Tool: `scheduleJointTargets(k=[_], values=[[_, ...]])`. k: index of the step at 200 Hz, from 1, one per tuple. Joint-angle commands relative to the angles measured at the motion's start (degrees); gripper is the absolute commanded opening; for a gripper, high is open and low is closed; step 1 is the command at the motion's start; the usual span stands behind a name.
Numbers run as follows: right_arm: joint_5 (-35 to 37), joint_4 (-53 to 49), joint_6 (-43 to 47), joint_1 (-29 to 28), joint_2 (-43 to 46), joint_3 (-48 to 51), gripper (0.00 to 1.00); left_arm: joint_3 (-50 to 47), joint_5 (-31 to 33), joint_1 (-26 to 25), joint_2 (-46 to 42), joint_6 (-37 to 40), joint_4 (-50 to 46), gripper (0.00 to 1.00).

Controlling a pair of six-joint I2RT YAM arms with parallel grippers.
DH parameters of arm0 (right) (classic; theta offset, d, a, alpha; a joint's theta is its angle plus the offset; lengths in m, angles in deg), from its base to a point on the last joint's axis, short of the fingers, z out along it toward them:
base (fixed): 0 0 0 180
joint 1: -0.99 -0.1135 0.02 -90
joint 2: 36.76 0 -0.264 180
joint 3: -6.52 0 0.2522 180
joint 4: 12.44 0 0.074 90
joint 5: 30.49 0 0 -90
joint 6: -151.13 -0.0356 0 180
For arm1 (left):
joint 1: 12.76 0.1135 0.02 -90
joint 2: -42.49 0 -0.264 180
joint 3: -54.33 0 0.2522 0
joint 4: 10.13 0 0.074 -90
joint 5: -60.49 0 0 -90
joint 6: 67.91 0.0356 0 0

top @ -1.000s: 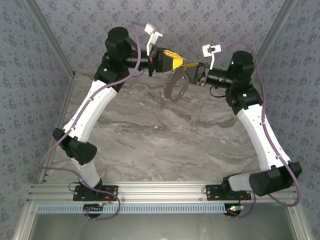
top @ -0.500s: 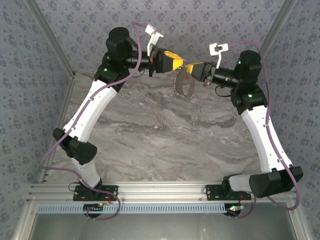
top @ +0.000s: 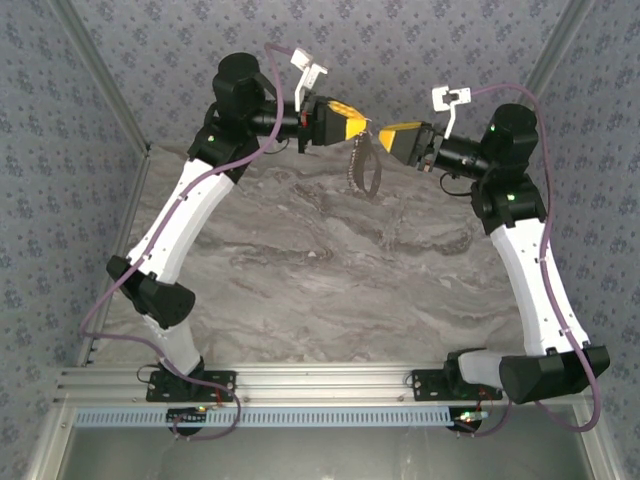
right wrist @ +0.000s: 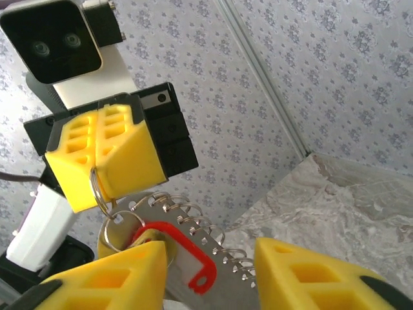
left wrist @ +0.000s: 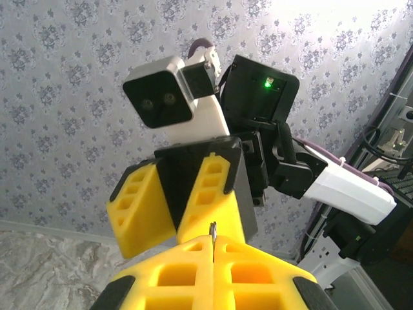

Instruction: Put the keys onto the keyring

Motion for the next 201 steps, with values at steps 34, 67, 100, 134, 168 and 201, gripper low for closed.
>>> scheduleJointTargets(k=[34, 67, 100, 134, 168, 201], values=[[1.9, -5.2, 3.9, -2.6, 2.4, 1.1, 0.54, 5.2, -2.6, -0.2, 1.8, 0.9, -0.7, 0.0], [4.1, -5.9, 5.3, -5.2, 1.7, 0.5, 0.58, 7.2, -3.6, -0.3, 3.0, 0.4, -1.3, 0.0], [7.7, -5.6, 6.3, -5.5, 0.6, -0.9, 0.59, 8.1, -4.6, -0.5, 3.6, -0.1, -1.3, 0.0], [9.1, -5.3, 7.2, -4.9, -0.9, -2.9, 0.54, 8.2, -4.7, -0.5, 3.7, -0.2, -1.3, 0.0], [8.2, -5.3, 7.2, -4.1, -0.7, -2.9, 0.4, 8.4, -4.7, -0.4, 3.7, 0.4, -1.8, 0.0], [7.0, -6.2, 7.4, -3.2, 0.3, -2.2, 0.3, 8.8, -4.1, -0.3, 3.9, 1.3, -2.6, 0.0]])
